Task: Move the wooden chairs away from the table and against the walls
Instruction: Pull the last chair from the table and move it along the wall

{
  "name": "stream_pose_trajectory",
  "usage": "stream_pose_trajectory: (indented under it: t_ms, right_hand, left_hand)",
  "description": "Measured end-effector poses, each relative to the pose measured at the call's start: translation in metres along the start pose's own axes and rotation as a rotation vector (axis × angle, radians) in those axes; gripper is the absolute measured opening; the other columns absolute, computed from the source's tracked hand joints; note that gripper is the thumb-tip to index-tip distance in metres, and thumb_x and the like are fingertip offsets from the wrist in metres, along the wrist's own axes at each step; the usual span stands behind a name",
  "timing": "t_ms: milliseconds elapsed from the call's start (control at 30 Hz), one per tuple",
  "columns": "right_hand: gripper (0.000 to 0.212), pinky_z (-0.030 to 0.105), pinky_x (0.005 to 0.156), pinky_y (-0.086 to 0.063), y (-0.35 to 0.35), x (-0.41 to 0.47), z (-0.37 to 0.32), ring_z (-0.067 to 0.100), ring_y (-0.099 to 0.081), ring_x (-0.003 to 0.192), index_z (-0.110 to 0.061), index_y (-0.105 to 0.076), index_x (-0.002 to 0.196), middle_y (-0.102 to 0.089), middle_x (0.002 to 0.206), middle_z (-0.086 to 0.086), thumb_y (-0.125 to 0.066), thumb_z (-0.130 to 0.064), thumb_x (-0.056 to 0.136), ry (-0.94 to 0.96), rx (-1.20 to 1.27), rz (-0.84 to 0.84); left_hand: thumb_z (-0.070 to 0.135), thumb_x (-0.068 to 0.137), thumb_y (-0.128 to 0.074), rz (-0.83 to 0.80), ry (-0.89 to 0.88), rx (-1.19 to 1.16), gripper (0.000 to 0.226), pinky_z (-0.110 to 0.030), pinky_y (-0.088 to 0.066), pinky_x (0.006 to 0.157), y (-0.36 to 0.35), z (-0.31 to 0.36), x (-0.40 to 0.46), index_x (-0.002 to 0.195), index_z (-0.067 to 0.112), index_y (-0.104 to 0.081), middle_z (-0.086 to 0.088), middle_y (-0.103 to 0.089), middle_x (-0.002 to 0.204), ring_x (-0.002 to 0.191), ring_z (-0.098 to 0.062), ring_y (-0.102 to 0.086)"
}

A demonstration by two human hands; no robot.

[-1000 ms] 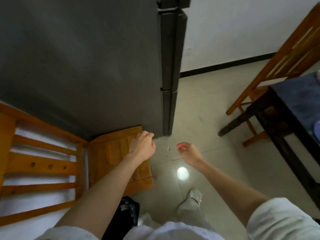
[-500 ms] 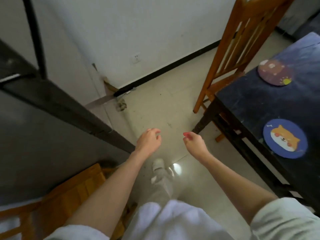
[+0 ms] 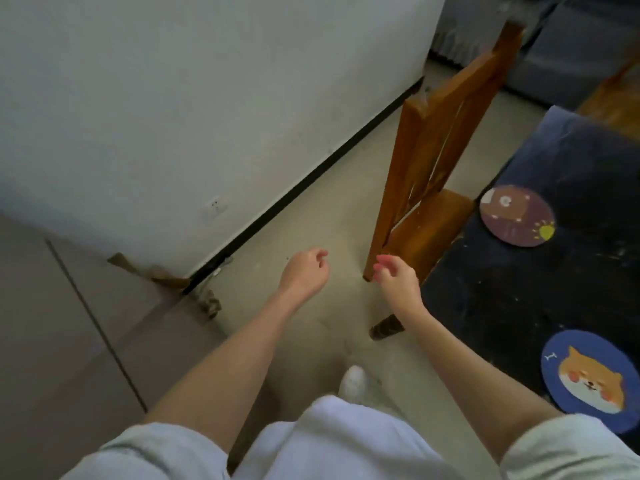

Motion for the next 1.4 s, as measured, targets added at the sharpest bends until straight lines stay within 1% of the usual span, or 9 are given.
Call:
stream_pose_trajectory:
  t_ms: [133, 400, 567, 667, 867, 1033, 1133, 1300, 1400]
  right_hand:
    - [0.03, 0.047, 0.099, -0.048, 0.036, 0.081, -0.038, 0.025, -0.055, 0.116, -0.014, -0.053, 0.127, -0.057, 0.128, 0.009, -0.043, -0.017, 0.099, -0.023, 0.153, 0.138]
    - [0.033, 0.021, 0.075, -0.049, 0.097, 0.21, -0.089, 0.01, -0.059, 0.095, -0.014, -0.049, 0.132, -0.057, 0.114, -0.001, -0.04, -0.021, 0.1, -0.065, 0.352, 0.412]
    - [0.035, 0.028, 0.084, -0.05, 0.121, 0.263, -0.115, 0.018, -0.057, 0.107, -0.013, -0.047, 0.132, -0.056, 0.12, 0.005, -0.037, -0.026, 0.101, -0.123, 0.512, 0.56]
    - [0.04, 0.023, 0.075, -0.048, 0.13, 0.281, -0.129, 0.008, -0.057, 0.095, -0.016, -0.04, 0.138, -0.057, 0.111, -0.004, -0.036, -0.032, 0.101, -0.109, 0.651, 0.508]
    - [0.058, 0.056, 0.102, -0.041, 0.13, 0.284, -0.125, 0.03, -0.055, 0.118, -0.029, -0.036, 0.142, -0.051, 0.135, 0.008, -0.041, -0.057, 0.091, -0.249, 0.758, 0.357]
    - [0.076, 0.036, 0.091, -0.049, 0.135, 0.281, -0.144, 0.014, -0.059, 0.108, -0.035, -0.029, 0.143, -0.054, 0.126, -0.006, -0.055, -0.067, 0.078, -0.416, 0.483, 0.295]
    - [0.041, 0.017, 0.066, -0.049, 0.141, 0.296, -0.153, 0.004, -0.063, 0.087, -0.032, -0.048, 0.118, -0.062, 0.102, -0.009, -0.06, -0.051, 0.085, -0.465, 0.316, 0.429]
    - [0.021, 0.026, 0.063, -0.045, 0.148, 0.304, -0.146, 0.012, -0.06, 0.076, -0.029, -0.053, 0.098, -0.062, 0.087, -0.003, -0.066, -0.035, 0.083, -0.624, 0.27, 0.657]
    - [0.027, 0.032, 0.069, -0.051, 0.147, 0.305, -0.138, 0.015, -0.062, 0.077, -0.027, -0.055, 0.102, -0.063, 0.087, -0.004, -0.068, -0.037, 0.08, -0.718, 0.235, 0.663]
  left_hand:
    - [0.014, 0.091, -0.049, -0.024, -0.104, -0.023, 0.03, -0.034, -0.046, 0.092, 0.019, 0.049, 0.088, 0.117, 0.008, -0.062, -0.013, -0.065, 0.119, 0.106, -0.027, -0.06]
    - [0.015, 0.092, -0.048, -0.157, -0.344, 0.151, 0.03, -0.031, -0.045, 0.09, 0.046, 0.145, 0.225, 0.12, 0.009, -0.059, -0.01, -0.064, 0.118, 0.102, -0.021, -0.06]
    - [0.015, 0.092, -0.05, -0.231, -0.5, 0.183, 0.028, -0.022, -0.041, 0.082, 0.049, 0.196, 0.308, 0.117, 0.008, -0.061, -0.011, -0.066, 0.114, 0.094, -0.018, -0.061]
    - [0.016, 0.092, -0.051, -0.293, -0.65, 0.208, 0.029, -0.026, -0.043, 0.083, 0.044, 0.233, 0.347, 0.118, 0.007, -0.06, -0.012, -0.065, 0.113, 0.096, -0.02, -0.062]
    - [0.018, 0.093, -0.05, -0.56, -1.03, 0.31, 0.039, -0.034, -0.044, 0.097, 0.019, 0.315, 0.395, 0.132, 0.012, -0.048, -0.009, -0.054, 0.13, 0.116, -0.022, -0.054]
    - [0.013, 0.085, -0.057, -0.55, -1.473, 0.344, 0.047, -0.035, -0.036, 0.101, 0.016, 0.382, 0.383, 0.131, 0.009, -0.048, -0.012, -0.054, 0.128, 0.119, -0.027, -0.045]
    - [0.017, 0.08, -0.061, -0.435, -1.78, 0.39, 0.052, -0.042, -0.036, 0.099, 0.008, 0.414, 0.359, 0.13, 0.014, -0.047, -0.012, -0.05, 0.131, 0.122, -0.03, -0.041]
    - [0.022, 0.083, -0.062, -0.656, -2.036, 0.979, 0.065, -0.052, 0.002, 0.114, -0.058, 0.425, 0.341, 0.141, 0.026, -0.033, -0.006, -0.028, 0.152, 0.144, -0.029, -0.007]
    - [0.02, 0.085, -0.059, -0.817, -2.11, 1.168, 0.046, -0.051, -0.004, 0.115, -0.078, 0.435, 0.34, 0.128, 0.029, -0.049, 0.001, -0.048, 0.139, 0.139, -0.022, -0.027]
Point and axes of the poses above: each hand's wrist, its own x-axis towards the middle knuckle, its own y-axis out of the back of the hand, z = x × y, the point moved 8 cm from there along x, towards the middle knuckle
